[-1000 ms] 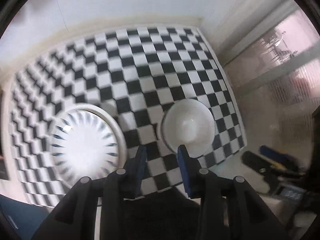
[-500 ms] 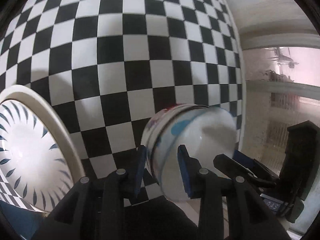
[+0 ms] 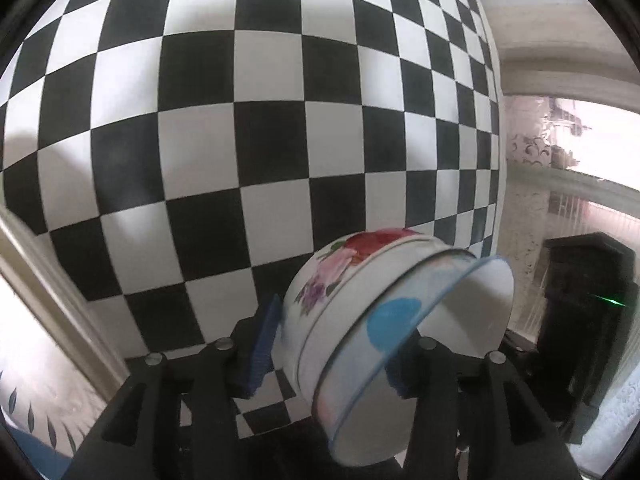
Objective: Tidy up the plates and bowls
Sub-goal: 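Lift the pink-flowered bowl with both tools and carry it toward the plate stack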
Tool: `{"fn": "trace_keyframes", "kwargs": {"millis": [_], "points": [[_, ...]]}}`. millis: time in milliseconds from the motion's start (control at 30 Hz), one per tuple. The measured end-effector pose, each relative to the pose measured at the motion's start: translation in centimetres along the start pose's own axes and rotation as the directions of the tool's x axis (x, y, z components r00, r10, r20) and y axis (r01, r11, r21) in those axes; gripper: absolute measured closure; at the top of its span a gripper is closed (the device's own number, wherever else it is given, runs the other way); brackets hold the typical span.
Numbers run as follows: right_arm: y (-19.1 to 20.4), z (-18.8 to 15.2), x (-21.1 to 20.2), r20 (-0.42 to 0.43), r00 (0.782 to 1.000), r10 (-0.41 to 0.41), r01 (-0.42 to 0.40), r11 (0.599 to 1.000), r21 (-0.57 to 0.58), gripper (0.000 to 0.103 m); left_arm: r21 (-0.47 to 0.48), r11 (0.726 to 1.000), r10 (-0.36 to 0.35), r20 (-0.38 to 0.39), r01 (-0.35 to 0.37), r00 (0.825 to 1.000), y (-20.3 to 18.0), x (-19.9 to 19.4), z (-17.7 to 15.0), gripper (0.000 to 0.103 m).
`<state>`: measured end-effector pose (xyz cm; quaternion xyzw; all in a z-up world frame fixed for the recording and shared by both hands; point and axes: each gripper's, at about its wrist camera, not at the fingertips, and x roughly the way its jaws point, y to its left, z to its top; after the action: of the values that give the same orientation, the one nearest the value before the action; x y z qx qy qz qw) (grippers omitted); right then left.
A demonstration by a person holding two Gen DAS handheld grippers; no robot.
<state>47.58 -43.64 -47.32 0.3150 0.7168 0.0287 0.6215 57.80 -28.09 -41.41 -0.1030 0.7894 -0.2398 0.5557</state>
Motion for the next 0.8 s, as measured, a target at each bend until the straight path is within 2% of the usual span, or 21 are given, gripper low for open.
{"fn": "trace_keyframes", "kwargs": {"millis": [33, 100, 133, 300, 533, 800], "points": [[-0.2, 0.2, 0.5, -0.009, 1.000, 0.022, -0.022, 1.000, 0.011, 0.013, 0.011, 1.000, -0.013, 0.005, 0.013, 1.000, 0.0, 0.1, -0.1, 0.057], [-0.5, 0.2, 1.0, -0.014, 0.998, 0.054, -0.054, 0.998, 0.019, 0.029, 0.026, 0.999, -0.028, 0.015, 0.028, 0.999, 0.2, 0.0, -0.2, 0.058], [-0.7, 0.3, 1.4, -0.023, 0.994, 0.107, -0.106, 0.994, 0.030, 0.038, 0.027, 0.999, -0.037, 0.021, 0.036, 0.999, 0.4, -0.1, -0.2, 0.058], [-1.5, 0.3, 2.0, -0.011, 0.991, 0.135, -0.134, 0.990, 0.033, 0.040, 0.035, 0.997, -0.067, 0.044, 0.066, 0.997, 0.9, -0.3, -0.6, 0.060], [-3.2, 1.2, 1.9, -0.019, 0.985, 0.170, -0.169, 0.985, 0.040, 0.044, 0.065, 0.998, -0.019, 0.075, 0.014, 0.997, 0.3, -0.9, -0.9, 0.060], [-0.6, 1.6, 1.0, -0.017, 0.985, 0.171, -0.171, 0.985, -0.012, 0.050, 0.049, 0.999, -0.012, 0.113, 0.007, 0.994, 1.1, -1.6, -1.2, 0.060]]}}
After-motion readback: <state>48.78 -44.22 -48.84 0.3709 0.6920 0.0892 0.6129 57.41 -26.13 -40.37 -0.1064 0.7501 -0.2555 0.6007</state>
